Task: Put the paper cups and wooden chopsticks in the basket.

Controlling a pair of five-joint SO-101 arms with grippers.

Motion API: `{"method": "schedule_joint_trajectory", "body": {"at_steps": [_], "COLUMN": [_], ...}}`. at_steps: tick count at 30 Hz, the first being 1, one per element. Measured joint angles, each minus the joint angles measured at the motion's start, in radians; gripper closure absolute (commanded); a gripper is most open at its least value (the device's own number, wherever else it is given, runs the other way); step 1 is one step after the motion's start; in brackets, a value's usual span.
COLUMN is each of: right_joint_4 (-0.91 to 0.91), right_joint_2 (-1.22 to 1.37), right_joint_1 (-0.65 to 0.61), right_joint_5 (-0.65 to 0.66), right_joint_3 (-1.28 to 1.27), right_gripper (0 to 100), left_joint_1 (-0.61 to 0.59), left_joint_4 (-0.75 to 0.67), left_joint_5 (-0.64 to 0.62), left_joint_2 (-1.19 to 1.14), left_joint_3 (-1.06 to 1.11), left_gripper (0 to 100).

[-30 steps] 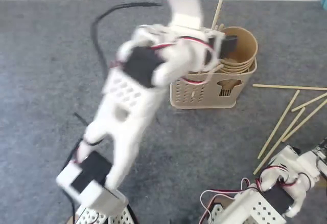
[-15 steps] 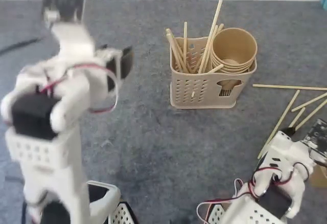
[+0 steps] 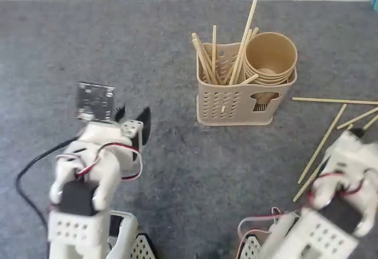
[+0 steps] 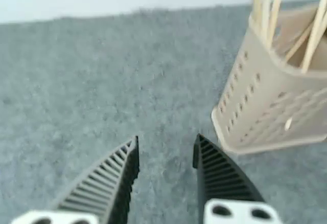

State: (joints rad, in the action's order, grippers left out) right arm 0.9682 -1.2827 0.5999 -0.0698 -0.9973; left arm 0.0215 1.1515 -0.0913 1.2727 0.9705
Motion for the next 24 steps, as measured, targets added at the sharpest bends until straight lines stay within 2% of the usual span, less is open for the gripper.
{"method": "schedule_joint_trajectory", "body": {"at_steps": [5, 9, 16, 24], "right_joint_4": [-0.04, -0.041, 0.077, 0.212], "right_joint_2": [0.35, 0.666, 1.254, 1.82], "right_joint_1": [0.037, 0.043, 0.044, 0.046], "right_joint_5": [-0.066, -0.144, -0.311, -0.374], "right_joint_3": [0.218, 0.425, 0.85, 1.455], "right_gripper": [85.7, 84.8, 80.4, 80.4], "left_joint_1": [-0.002, 0.0, -0.002, -0.041], "left_joint_4": [-0.167, -0.295, -0.387, -0.483], "left_joint_5": [0.002, 0.002, 0.002, -0.012], "left_joint_2": [0.002, -0.035, -0.204, -0.539], "left_joint_3": [0.242, 0.341, 0.351, 0.236], "left_gripper": [83, 83, 75, 75]}}
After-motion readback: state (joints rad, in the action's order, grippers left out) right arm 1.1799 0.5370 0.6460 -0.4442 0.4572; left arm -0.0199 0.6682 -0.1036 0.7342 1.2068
